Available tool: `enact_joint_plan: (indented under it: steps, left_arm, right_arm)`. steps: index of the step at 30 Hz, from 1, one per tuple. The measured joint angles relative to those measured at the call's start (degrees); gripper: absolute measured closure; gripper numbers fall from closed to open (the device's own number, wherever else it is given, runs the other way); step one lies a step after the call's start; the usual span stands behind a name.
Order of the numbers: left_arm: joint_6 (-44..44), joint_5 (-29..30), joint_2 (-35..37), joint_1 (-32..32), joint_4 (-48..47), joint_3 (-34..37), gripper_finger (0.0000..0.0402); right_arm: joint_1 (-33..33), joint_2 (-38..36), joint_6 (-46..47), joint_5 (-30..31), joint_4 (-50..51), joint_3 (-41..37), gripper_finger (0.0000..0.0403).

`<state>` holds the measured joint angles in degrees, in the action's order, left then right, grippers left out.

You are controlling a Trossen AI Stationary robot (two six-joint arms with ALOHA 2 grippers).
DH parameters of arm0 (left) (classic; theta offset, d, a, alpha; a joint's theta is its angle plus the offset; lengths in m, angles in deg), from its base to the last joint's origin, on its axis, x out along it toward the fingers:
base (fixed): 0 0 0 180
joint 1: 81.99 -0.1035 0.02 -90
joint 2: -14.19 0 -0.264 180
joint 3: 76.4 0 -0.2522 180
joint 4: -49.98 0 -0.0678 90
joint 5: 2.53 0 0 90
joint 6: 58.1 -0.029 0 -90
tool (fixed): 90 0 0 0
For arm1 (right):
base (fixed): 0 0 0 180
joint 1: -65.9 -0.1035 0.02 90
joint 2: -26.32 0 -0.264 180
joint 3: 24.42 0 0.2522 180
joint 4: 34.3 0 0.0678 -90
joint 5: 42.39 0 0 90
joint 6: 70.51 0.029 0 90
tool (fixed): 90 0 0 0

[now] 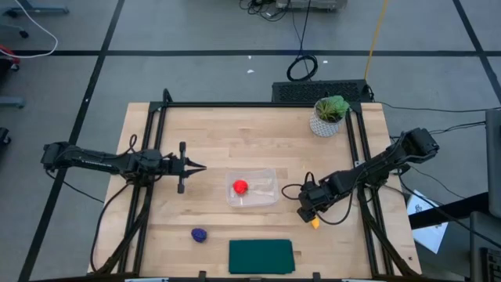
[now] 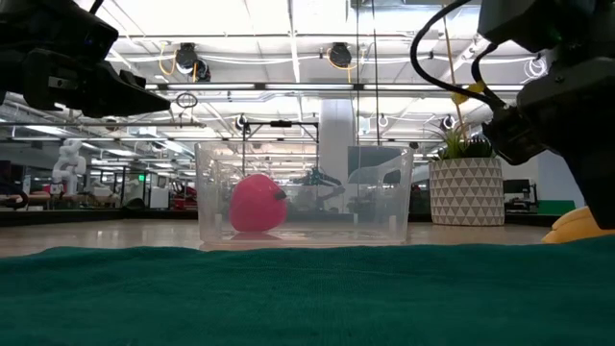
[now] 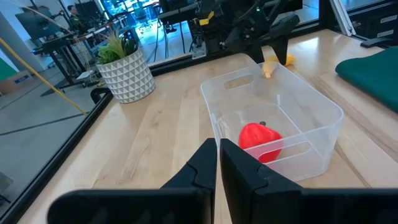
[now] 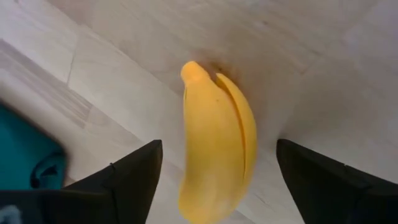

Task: Pick and placing Produce into tupperware
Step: Put the yellow banana into the transparent bin

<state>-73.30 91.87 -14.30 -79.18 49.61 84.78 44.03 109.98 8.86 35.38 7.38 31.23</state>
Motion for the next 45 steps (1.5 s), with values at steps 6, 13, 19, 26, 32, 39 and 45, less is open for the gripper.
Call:
enact_joint_plan:
  steps: [6,13,19,26,32,39,45]
  left_arm:
    - [0.0,0.0,0.0,0.0,0.0,0.0,0.0376]
    - [0.0,0.0,0.0,0.0,0.0,0.0,0.0376]
    - [0.0,0.0,0.0,0.0,0.1,0.0,0.0376]
    - [0.0,0.0,0.0,0.0,0.0,0.0,0.0376]
    - [0.0,0.0,0.0,0.0,-0.3,0.0,0.0376]
    - [0.0,0.0,0.0,0.0,-0.3,0.0,0.0376]
    - [0.0,0.0,0.0,0.0,-0.3,0.0,0.0376]
  right_arm:
    - [0.0,0.5,-0.2,0.2,0.0,0.1,0.0088]
    - [0.0,2.3,0.0,0.3,0.1,0.2,0.0089]
    - [0.0,2.4,1.7,0.6,3.3,0.1,0.009]
    - [0.0,2.5,3.3,0.3,6.2,0.0,0.009]
    - [-0.1,2.5,3.3,0.2,6.3,0.0,0.009]
    - [-0.1,2.5,3.5,0.0,6.4,0.0,0.0124]
    - [-0.1,2.5,3.5,-0.1,6.4,-0.1,0.0184]
